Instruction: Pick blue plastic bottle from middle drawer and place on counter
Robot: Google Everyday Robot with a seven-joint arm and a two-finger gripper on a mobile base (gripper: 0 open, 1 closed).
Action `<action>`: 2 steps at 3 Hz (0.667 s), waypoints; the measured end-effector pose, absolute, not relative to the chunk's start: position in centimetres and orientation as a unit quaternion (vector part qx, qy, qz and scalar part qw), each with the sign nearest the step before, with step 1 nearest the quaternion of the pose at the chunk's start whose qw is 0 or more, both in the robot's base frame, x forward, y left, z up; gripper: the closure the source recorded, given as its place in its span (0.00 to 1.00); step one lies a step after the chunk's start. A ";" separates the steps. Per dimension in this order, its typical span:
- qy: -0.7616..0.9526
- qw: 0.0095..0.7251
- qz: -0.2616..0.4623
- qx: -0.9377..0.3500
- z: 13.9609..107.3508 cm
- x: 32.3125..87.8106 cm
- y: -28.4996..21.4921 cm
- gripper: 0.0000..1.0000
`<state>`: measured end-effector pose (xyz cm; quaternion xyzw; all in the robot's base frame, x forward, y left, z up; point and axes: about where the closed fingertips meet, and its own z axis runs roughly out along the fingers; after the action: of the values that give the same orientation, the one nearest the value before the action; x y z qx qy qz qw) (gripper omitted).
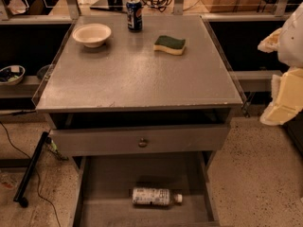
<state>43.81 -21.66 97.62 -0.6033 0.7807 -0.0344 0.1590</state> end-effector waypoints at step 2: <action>0.780 0.171 -0.039 -0.601 97.4 43.0 -21.9 0.00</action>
Offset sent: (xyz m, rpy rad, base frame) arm -0.0206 -0.0077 -0.0113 0.0205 -0.0395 -0.0056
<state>42.97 -21.92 97.37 -0.6012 0.7796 -0.0388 0.1710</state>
